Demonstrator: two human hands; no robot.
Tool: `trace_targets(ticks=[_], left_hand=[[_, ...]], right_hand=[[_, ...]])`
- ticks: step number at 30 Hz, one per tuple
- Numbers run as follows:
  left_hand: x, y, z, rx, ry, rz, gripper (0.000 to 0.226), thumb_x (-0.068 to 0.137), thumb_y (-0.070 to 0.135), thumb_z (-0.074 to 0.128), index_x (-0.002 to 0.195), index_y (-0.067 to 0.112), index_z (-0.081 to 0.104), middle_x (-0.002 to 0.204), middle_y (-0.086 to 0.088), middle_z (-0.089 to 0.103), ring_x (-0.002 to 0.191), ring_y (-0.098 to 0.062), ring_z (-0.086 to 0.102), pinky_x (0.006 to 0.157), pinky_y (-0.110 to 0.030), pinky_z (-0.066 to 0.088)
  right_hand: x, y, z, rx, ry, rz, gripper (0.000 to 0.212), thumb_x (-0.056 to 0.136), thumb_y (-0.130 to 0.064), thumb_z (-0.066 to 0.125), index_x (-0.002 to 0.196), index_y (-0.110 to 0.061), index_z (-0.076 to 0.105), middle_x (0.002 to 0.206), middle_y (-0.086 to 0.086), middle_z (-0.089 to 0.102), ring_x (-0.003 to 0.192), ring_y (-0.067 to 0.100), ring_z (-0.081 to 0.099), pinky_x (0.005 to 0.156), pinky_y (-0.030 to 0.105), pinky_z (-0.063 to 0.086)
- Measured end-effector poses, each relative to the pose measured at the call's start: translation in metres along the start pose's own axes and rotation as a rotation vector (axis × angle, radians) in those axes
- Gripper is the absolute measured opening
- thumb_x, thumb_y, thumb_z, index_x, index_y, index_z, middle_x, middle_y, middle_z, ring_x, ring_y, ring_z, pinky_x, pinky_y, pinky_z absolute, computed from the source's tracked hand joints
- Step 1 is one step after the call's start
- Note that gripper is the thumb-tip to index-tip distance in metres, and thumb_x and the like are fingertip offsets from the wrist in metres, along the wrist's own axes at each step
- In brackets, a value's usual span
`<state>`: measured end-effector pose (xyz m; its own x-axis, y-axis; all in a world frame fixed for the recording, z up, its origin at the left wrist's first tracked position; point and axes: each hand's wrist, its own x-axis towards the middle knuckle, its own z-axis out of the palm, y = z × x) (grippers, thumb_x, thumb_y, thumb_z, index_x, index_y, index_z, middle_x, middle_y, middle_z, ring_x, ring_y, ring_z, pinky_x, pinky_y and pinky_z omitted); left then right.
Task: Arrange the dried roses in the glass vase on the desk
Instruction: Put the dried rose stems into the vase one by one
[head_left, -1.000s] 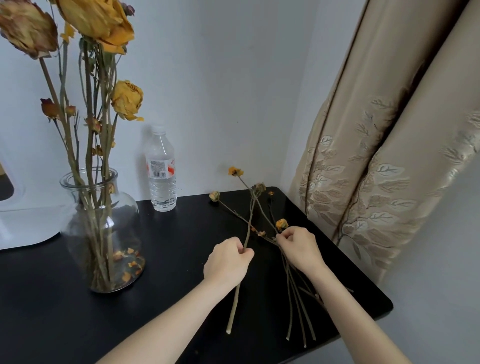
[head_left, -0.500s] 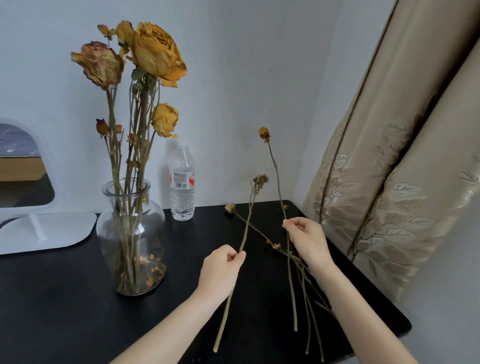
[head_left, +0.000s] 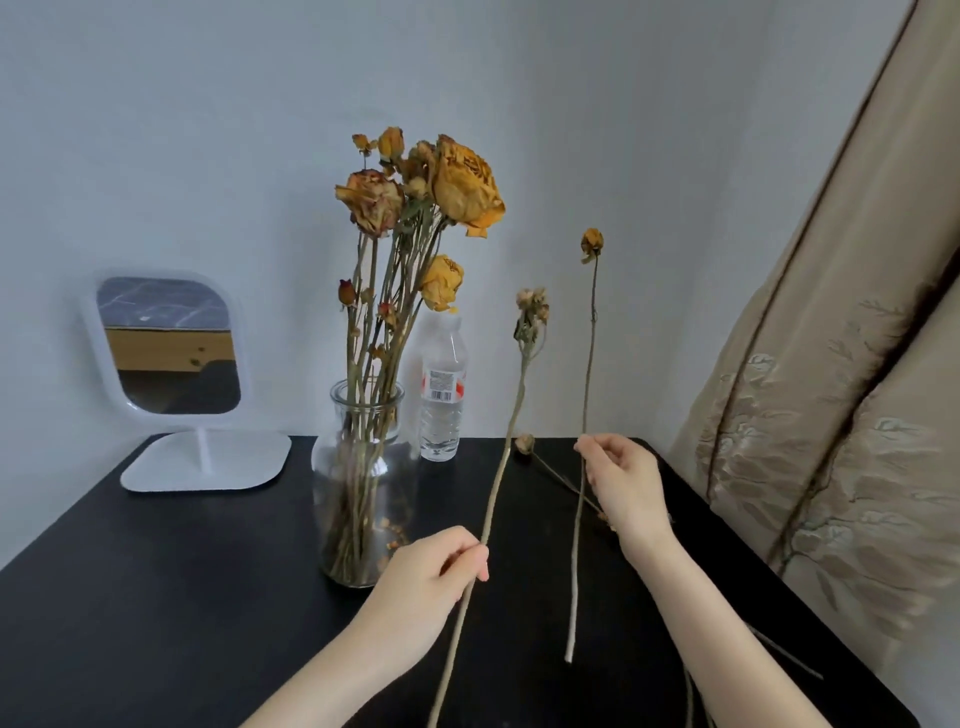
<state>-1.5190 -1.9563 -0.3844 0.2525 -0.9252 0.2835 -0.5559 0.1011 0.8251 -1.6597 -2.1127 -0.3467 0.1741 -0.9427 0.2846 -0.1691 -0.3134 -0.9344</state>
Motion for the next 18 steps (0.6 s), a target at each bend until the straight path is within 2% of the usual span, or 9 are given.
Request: trace_targets(ticks=[4, 7, 11, 16, 18], left_hand=[[-0.017, 0.016, -0.021, 0.07, -0.06, 0.116, 0.027, 0.094, 0.034, 0.043, 0.068, 0.032, 0.052, 0.055, 0.009, 0.039, 0.052, -0.003, 0.036, 0.055, -0.012, 0.033], [-0.026, 0.026, -0.037, 0.1, -0.042, 0.175, 0.024, 0.094, 0.035, 0.044, 0.072, 0.031, 0.052, 0.061, 0.009, 0.044, 0.056, -0.002, 0.041, 0.059, -0.013, 0.036], [-0.032, 0.034, -0.059, 0.153, 0.065, 0.198, 0.021, 0.091, 0.036, 0.045, 0.072, 0.035, 0.052, 0.075, 0.009, 0.055, 0.069, -0.007, 0.054, 0.067, -0.017, 0.043], [-0.024, 0.059, -0.082, 0.154, 0.217, 0.282, 0.015, 0.083, 0.043, 0.041, 0.077, 0.036, 0.053, 0.084, 0.029, 0.059, 0.086, 0.007, 0.057, 0.073, -0.003, 0.041], [-0.014, 0.073, -0.089, 0.149, 0.265, 0.353, 0.017, 0.084, 0.042, 0.04, 0.077, 0.034, 0.053, 0.078, 0.021, 0.06, 0.086, 0.005, 0.057, 0.072, -0.003, 0.041]], right_hand=[[-0.007, -0.012, 0.012, 0.044, -0.015, -0.02, 0.015, 0.093, -0.023, 0.053, 0.08, -0.026, 0.059, 0.066, -0.003, 0.056, 0.06, 0.008, 0.05, 0.061, 0.022, 0.041], [-0.011, -0.017, 0.014, 0.036, -0.023, -0.04, 0.013, 0.094, -0.022, 0.051, 0.085, -0.022, 0.06, 0.066, -0.002, 0.055, 0.061, 0.008, 0.05, 0.062, 0.021, 0.041], [-0.014, -0.024, 0.017, 0.012, -0.03, -0.061, 0.015, 0.095, -0.021, 0.05, 0.096, -0.013, 0.062, 0.067, -0.003, 0.054, 0.062, 0.008, 0.05, 0.061, 0.019, 0.039], [-0.018, -0.033, 0.025, 0.013, -0.053, -0.077, 0.017, 0.095, -0.019, 0.049, 0.096, -0.011, 0.063, 0.065, -0.001, 0.054, 0.061, 0.01, 0.051, 0.061, 0.02, 0.041], [-0.019, -0.036, 0.03, 0.014, -0.063, -0.088, 0.016, 0.095, -0.019, 0.049, 0.095, -0.011, 0.063, 0.066, -0.001, 0.055, 0.063, 0.011, 0.052, 0.064, 0.021, 0.043]])
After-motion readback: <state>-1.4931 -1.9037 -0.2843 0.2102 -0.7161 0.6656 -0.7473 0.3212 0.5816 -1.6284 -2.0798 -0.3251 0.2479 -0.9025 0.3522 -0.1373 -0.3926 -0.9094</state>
